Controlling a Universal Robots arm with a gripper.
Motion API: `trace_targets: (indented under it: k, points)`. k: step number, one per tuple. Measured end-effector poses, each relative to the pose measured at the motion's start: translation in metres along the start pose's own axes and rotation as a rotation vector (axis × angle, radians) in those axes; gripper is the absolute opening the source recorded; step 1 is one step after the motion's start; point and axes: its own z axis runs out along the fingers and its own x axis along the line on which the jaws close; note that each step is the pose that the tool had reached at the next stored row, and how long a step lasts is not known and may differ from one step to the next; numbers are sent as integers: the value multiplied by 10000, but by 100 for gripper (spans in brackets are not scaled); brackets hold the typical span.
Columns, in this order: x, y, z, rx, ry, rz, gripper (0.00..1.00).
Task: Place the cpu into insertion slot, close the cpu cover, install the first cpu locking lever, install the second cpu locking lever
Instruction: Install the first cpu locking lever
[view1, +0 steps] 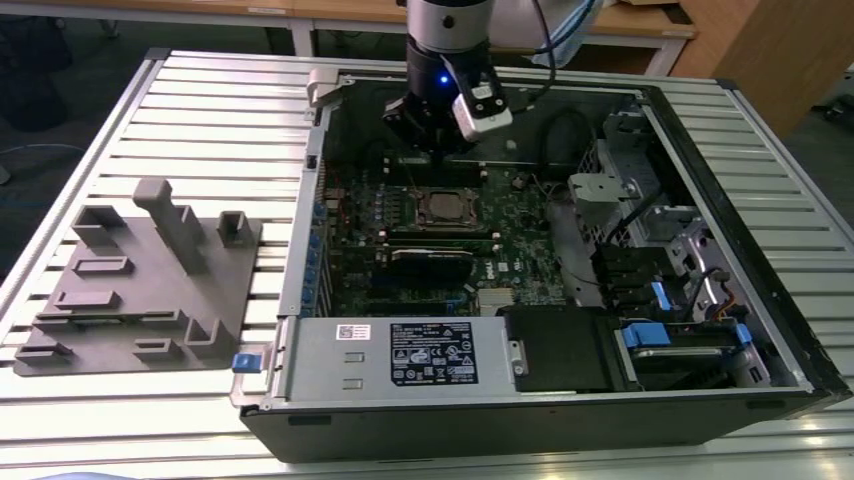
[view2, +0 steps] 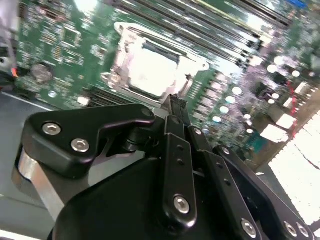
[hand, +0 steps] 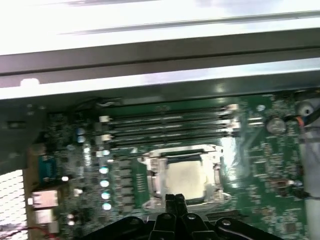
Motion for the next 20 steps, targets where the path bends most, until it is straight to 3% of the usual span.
trace_targets:
  k: [10,15,17,20]
  points:
    - [424,-50,9,-1,-5,1,11]
    - [521,-62,11,-10,-3,2,11]
    - [526,-62,11,-105,8,4,11]
    - [534,-63,11,-419,44,22,11]
